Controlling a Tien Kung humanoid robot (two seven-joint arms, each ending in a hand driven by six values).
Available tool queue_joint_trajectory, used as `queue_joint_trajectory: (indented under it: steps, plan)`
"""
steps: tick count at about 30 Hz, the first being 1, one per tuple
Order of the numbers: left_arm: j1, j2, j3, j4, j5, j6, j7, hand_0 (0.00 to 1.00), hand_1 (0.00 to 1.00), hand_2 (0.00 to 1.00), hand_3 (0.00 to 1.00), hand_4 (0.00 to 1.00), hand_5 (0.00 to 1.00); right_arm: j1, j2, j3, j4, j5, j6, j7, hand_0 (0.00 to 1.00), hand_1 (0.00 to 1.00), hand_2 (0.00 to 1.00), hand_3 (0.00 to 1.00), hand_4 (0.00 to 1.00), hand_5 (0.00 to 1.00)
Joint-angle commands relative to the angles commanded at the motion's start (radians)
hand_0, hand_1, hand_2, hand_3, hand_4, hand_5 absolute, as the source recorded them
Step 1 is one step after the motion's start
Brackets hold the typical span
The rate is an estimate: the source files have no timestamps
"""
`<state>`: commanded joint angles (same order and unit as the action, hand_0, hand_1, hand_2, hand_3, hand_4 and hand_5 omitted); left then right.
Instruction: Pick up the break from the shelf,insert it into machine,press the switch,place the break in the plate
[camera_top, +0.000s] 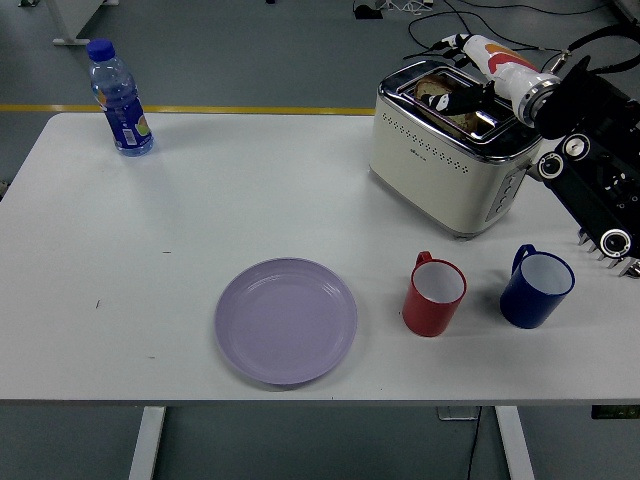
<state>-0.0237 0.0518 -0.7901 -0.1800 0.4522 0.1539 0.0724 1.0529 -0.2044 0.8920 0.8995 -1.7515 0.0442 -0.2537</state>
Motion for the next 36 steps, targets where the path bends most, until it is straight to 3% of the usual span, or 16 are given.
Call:
queue_joint_trajectory:
  steps: [4,5,10,11,16,17,18,22,23,29,30,35,36]
  plan:
    - [0.002,0.001,0.0,0.0,0.003,0.001,0.001,0.697,0.676,0.732,0.736,0.501,0.998,0.021,0.027,-0.005,-0.058,-0.017,-0.006,-0.002,0.76,0.715,0.755,0.836,0.777,0.3]
    - [0.002,0.001,0.0,0.0,0.003,0.001,0.001,0.696,0.67,0.729,0.736,0.502,0.998,0.023,0.029,-0.005,-0.065,-0.019,-0.007,-0.002,0.696,0.675,0.703,0.815,0.768,0.288]
    - [0.006,0.003,0.003,0.0,0.004,0.003,0.0,0.696,0.67,0.729,0.736,0.502,0.998,0.049,0.062,-0.021,-0.131,-0.028,-0.011,-0.011,0.696,0.675,0.703,0.815,0.768,0.288]
    - [0.006,0.003,0.004,0.0,0.003,0.003,0.0,0.695,0.67,0.726,0.736,0.502,0.998,0.051,0.065,-0.022,-0.136,-0.03,-0.012,-0.012,0.631,0.623,0.643,0.766,0.758,0.277]
    - [0.005,0.005,0.023,0.0,-0.017,0.004,-0.006,0.695,0.67,0.726,0.736,0.502,0.998,0.09,0.098,-0.032,-0.215,-0.074,-0.029,-0.021,0.631,0.623,0.643,0.766,0.758,0.277]
    - [0.004,0.006,0.025,0.0,-0.02,0.005,-0.006,0.695,0.667,0.725,0.735,0.504,0.998,0.097,0.104,-0.033,-0.227,-0.086,-0.032,-0.023,0.531,0.535,0.565,0.697,0.736,0.252]
    - [0.003,0.006,0.027,0.0,-0.021,0.005,-0.007,0.695,0.667,0.725,0.735,0.504,0.998,0.103,0.109,-0.035,-0.237,-0.094,-0.035,-0.025,0.531,0.535,0.565,0.697,0.736,0.252]
    - [0.001,0.007,0.035,0.0,-0.03,0.006,-0.011,0.695,0.667,0.725,0.735,0.504,0.998,0.115,0.118,-0.044,-0.264,-0.101,-0.04,-0.024,0.531,0.535,0.565,0.697,0.736,0.252]
    - [0.0,0.007,0.036,0.0,-0.031,0.007,-0.012,0.693,0.663,0.724,0.735,0.504,0.998,0.116,0.119,-0.044,-0.267,-0.103,-0.04,-0.024,0.465,0.476,0.512,0.643,0.721,0.227]
    - [-0.004,0.007,0.047,0.0,-0.042,0.008,-0.015,0.693,0.663,0.724,0.735,0.504,0.998,0.129,0.138,-0.051,-0.315,-0.134,-0.043,-0.025,0.465,0.476,0.512,0.643,0.721,0.227]
    - [-0.005,0.006,0.047,0.0,-0.043,0.008,-0.015,0.694,0.663,0.724,0.734,0.505,0.998,0.133,0.142,-0.053,-0.325,-0.138,-0.046,-0.023,0.412,0.435,0.48,0.621,0.717,0.217]
    - [-0.006,0.006,0.049,0.0,-0.043,0.008,-0.015,0.694,0.663,0.724,0.734,0.505,0.998,0.14,0.151,-0.056,-0.345,-0.153,-0.057,-0.014,0.412,0.435,0.48,0.621,0.717,0.217]
    - [-0.006,0.006,0.049,0.0,-0.042,0.008,-0.014,0.694,0.662,0.723,0.734,0.506,0.998,0.141,0.153,-0.057,-0.348,-0.156,-0.058,-0.012,0.34,0.388,0.435,0.529,0.672,0.162]
